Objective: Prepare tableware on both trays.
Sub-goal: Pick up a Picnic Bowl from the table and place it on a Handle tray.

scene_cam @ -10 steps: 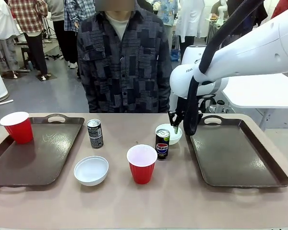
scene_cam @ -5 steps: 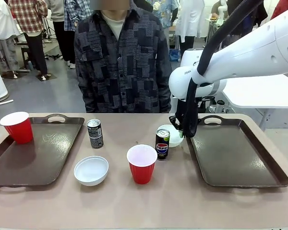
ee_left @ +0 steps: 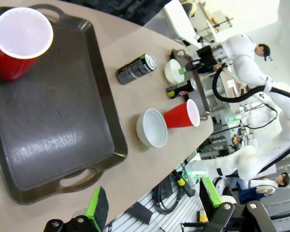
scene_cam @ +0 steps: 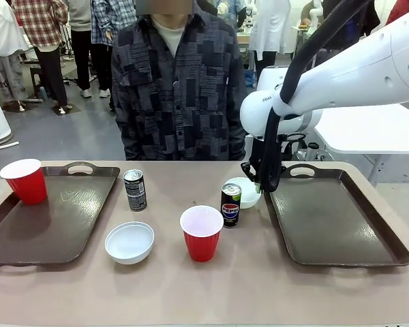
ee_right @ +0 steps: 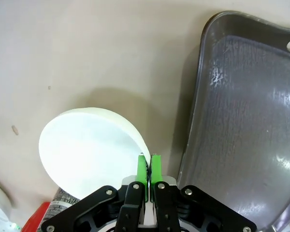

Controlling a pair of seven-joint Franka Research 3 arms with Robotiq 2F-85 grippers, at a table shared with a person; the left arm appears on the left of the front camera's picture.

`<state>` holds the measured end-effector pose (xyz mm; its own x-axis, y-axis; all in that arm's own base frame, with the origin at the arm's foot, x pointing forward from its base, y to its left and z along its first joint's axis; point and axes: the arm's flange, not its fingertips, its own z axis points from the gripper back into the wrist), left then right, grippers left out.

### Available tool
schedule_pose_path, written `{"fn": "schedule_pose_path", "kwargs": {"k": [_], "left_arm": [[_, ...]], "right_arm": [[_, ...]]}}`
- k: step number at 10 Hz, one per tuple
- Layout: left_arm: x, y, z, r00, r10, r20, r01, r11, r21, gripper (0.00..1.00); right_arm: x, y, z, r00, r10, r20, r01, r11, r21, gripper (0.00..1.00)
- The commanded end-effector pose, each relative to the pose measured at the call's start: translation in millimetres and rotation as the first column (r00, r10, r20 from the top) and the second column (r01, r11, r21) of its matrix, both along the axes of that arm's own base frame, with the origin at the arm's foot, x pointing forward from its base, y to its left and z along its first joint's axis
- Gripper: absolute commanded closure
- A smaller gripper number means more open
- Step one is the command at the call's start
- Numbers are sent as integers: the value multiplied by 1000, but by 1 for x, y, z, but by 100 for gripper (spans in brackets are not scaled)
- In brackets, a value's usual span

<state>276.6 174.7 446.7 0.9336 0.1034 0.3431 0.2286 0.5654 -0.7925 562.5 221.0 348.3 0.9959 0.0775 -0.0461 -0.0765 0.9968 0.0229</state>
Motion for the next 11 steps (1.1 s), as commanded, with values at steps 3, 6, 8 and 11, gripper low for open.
{"fn": "schedule_pose_path", "kwargs": {"k": [3,6,8,11], "left_arm": [[0,0,0,1000,8,7,-8,1000,-10,0],[0,0,0,1000,8,7,-8,1000,-10,0],[0,0,0,1000,8,7,-8,1000,-10,0],[0,0,0,1000,8,7,-8,1000,-10,0]], "right_arm": [[-20,-22,74,999,-29,38,26,998,59,100],[-50,-64,130,988,-109,110,104,993,58,100],[-72,-98,134,985,-157,65,154,987,54,100],[-119,-148,127,978,-208,3,207,974,93,100]]}}
